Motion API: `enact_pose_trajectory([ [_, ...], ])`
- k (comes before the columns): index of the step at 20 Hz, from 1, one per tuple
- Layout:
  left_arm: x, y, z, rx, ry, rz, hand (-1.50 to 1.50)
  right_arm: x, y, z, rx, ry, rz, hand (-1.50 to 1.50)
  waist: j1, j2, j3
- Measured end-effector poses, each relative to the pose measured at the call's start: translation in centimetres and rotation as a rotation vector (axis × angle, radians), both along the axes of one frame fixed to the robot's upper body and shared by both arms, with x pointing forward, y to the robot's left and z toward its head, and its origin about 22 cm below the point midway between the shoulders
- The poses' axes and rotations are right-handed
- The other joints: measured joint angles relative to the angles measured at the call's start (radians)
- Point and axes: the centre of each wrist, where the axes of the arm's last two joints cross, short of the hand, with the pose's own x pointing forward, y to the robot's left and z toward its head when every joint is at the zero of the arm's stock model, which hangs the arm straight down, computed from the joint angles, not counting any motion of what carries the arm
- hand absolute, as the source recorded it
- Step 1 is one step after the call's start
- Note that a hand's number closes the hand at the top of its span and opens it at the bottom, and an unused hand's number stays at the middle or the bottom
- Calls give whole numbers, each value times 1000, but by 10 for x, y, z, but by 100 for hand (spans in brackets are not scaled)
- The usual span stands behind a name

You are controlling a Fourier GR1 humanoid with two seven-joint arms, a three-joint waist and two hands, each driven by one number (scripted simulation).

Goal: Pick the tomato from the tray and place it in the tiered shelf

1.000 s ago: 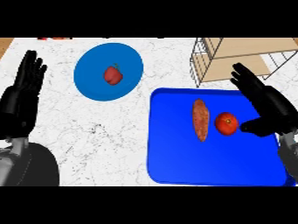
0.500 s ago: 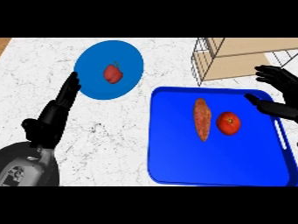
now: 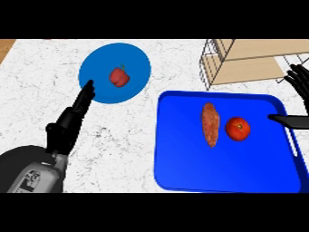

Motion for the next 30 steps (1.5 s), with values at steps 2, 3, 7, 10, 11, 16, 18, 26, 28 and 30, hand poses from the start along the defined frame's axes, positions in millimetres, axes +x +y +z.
enact_pose_trajectory([
  [2,1,2,-2,2,3,-1,0,5,-3,10,-64,22,74,-150,-1,-2,-1],
  [3,1,3,-3,0,12,-1,0,6,-4,13,-101,34,104,-150,-1,-3,-1],
  [7,1,4,-4,0,17,7,0,17,1,48,-228,66,202,-150,-10,-9,-3],
  [10,2,8,-8,-3,19,17,0,20,8,74,-323,103,248,-150,-16,-11,-3],
  [11,3,7,-8,-2,19,17,0,23,11,85,-362,115,265,-150,-17,-12,-3],
  [16,2,3,-10,4,21,24,0,21,30,116,-605,199,379,-150,-21,-15,-4],
  [18,0,5,-12,6,23,19,0,21,43,127,-708,225,404,-150,-20,-15,-4],
  [26,0,9,-7,2,13,15,0,-1,80,150,-914,289,424,-150,-19,-13,-3],
  [28,1,6,-4,1,13,18,0,-11,85,156,-924,294,421,-150,-21,-13,-3],
  [30,4,6,-8,0,14,17,0,-19,88,157,-925,294,411,-150,-20,-12,-3],
])
